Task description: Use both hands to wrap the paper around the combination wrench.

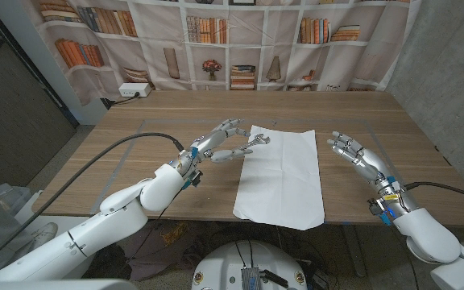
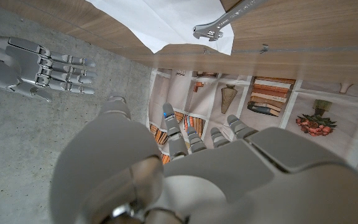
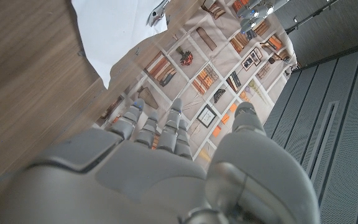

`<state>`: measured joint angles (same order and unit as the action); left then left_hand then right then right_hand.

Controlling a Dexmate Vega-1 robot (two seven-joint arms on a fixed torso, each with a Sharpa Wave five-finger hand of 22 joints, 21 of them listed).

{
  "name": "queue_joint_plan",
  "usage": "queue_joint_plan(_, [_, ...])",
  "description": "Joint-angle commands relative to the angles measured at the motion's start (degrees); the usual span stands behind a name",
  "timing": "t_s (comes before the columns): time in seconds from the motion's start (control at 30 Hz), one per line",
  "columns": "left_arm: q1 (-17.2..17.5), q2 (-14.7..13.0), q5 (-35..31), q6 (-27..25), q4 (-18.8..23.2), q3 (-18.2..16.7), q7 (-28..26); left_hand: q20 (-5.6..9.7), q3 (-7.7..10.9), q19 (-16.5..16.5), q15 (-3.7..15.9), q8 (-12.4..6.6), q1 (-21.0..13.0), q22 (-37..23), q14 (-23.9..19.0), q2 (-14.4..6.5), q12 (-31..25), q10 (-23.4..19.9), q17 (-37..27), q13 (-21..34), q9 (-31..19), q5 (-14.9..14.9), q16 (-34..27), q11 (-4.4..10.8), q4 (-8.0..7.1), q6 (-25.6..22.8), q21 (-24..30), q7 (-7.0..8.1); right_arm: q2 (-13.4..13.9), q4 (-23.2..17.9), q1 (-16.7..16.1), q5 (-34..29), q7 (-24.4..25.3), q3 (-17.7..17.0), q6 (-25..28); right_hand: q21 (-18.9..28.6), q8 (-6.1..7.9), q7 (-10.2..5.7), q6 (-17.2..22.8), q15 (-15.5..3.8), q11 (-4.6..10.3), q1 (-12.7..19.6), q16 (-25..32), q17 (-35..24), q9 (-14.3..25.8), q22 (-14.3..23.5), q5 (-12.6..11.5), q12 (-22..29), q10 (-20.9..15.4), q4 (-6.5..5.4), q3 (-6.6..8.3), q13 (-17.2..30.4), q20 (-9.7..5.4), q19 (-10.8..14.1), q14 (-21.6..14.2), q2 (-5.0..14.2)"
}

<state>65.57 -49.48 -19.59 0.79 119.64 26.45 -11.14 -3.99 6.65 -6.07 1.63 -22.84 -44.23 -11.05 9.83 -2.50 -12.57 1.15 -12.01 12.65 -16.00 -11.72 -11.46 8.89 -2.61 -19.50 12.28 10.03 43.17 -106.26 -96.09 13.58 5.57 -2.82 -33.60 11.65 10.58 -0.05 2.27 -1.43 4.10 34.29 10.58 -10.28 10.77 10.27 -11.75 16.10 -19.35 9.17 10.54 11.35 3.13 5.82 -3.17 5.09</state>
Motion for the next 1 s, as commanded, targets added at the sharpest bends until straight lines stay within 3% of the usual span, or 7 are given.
queue_joint_plan(0.03, [-1.13,0.81,0.56,0.38,-1.47,-0.04,-0.15,0.17,-0.37,-0.19,0.00,0.45,0.12,-0.27,2.38,-0.23,-0.46,-0.14,0.04,0.29,-0.09,-0.47,-0.34,0.13,0.06,0.39,0.35,-0.01,-1.22,-2.50,-3.62,-3.98,-1.89,-2.35,-1.49,0.05,0.04,0.43,-0.82,-0.53,0.44,0.93,0.22,-0.18,0.30,0.14,0.11,-0.03,-0.29,0.02,0.24,0.12,-0.60,0.59,-0.07,-0.20])
queue_joint_plan(0.2, [-2.09,1.10,0.43,0.95,-2.24,0.53,0.22,0.12,-0.48,-0.04,0.20,0.73,0.24,-0.27,1.67,-0.27,-0.87,-1.21,0.05,0.29,0.06,-0.50,-0.61,0.60,0.00,0.81,0.43,0.13,-1.58,-3.17,-4.99,-6.22,-2.48,-3.92,-1.79,0.07,1.03,-0.40,1.23,-0.96,1.22,1.65,0.35,-0.15,0.30,0.12,0.19,0.40,-1.53,0.09,0.40,0.16,-0.74,0.90,-0.57,-0.41])
queue_joint_plan(0.37, [-3.18,1.49,0.58,1.81,-3.34,1.19,0.74,0.14,-0.56,-0.02,0.29,1.06,0.31,-0.27,1.64,-0.29,-0.82,-1.13,0.06,0.30,0.15,-0.51,-0.60,0.51,-0.03,1.44,0.44,0.38,-1.81,-4.15,-6.43,-8.70,-3.42,-5.54,-2.11,-0.04,-0.23,1.04,-2.92,-1.34,1.34,2.41,0.31,-0.19,0.29,0.13,0.27,0.08,-1.01,-0.02,0.56,0.21,-0.92,0.95,-0.66,-0.55])
queue_joint_plan(0.57, [-4.32,1.61,0.86,2.76,-4.31,1.71,1.62,0.11,-0.62,-0.08,0.29,1.19,0.37,-0.27,1.71,-0.31,-0.75,-0.99,0.07,0.30,0.23,-0.53,-0.55,0.46,-0.06,1.62,0.42,0.47,-1.43,-5.07,-8.11,-9.29,-6.22,-6.53,-2.48,-0.09,0.15,0.98,-2.58,-1.57,1.73,3.05,0.29,-0.18,0.29,0.13,0.16,0.14,-1.22,0.06,0.89,0.24,-1.11,0.90,-0.67,-0.22])
queue_joint_plan(1.0, [-4.67,1.03,1.03,3.90,-4.60,1.22,1.88,0.12,-0.73,0.05,0.25,1.30,0.46,-0.27,1.76,-0.35,-0.72,-0.97,0.08,0.31,0.38,-0.55,-0.50,0.38,-0.09,1.63,0.49,0.46,-3.52,-6.39,-10.70,-12.86,-8.38,-8.83,-3.71,-0.11,0.80,0.44,-1.50,-1.99,2.30,4.25,0.31,-0.14,0.28,0.13,0.01,0.25,-1.64,0.23,1.36,0.27,-1.48,0.99,-0.90,0.00])
